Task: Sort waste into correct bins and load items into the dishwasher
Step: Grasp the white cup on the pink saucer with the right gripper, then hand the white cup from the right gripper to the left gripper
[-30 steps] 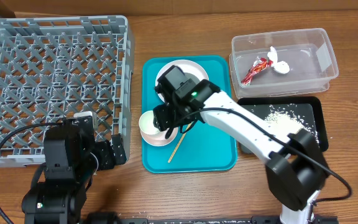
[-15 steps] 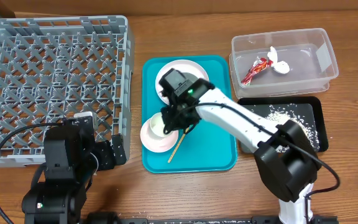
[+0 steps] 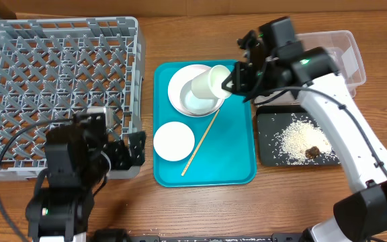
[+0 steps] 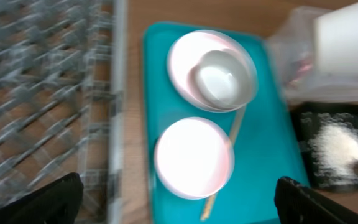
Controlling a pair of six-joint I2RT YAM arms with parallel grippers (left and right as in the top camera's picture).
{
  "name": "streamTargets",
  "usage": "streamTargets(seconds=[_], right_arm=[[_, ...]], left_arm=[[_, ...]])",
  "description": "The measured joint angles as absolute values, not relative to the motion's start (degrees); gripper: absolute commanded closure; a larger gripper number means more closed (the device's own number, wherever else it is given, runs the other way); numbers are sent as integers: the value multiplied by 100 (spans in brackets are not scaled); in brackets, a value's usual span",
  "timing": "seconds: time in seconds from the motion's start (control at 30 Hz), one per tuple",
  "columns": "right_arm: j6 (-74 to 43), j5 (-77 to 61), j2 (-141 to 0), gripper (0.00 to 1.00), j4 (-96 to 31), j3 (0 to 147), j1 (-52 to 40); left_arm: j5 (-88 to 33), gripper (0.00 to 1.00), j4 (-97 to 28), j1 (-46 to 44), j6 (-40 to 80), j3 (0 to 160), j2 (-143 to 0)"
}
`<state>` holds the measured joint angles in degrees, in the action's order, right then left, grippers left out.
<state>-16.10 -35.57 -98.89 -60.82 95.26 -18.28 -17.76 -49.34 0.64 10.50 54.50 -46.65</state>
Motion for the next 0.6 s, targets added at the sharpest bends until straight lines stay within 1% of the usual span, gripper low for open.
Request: streamTargets(seconds=[0.1,0.23,0.37,0.6], right_arm=[[-1201,-4541,-9926,96,-6261,9417,-1697],[-814,-5395,-9931,96,-6396,9371,-1765],[-622,-5951,-9931,96,-6335,9365,-1892],[-521,-6449,-9933,96,-6167,9362,-1966]], left_arm=[[-2694,0,-4213,75,1044,5461,-5096],[-3994,0,-3284,80,1050,5468,-5749],[-5164,0,-2547,80,1052,5468,-6289],[-6580,0,-1684,-21,1050,5470,-6801]])
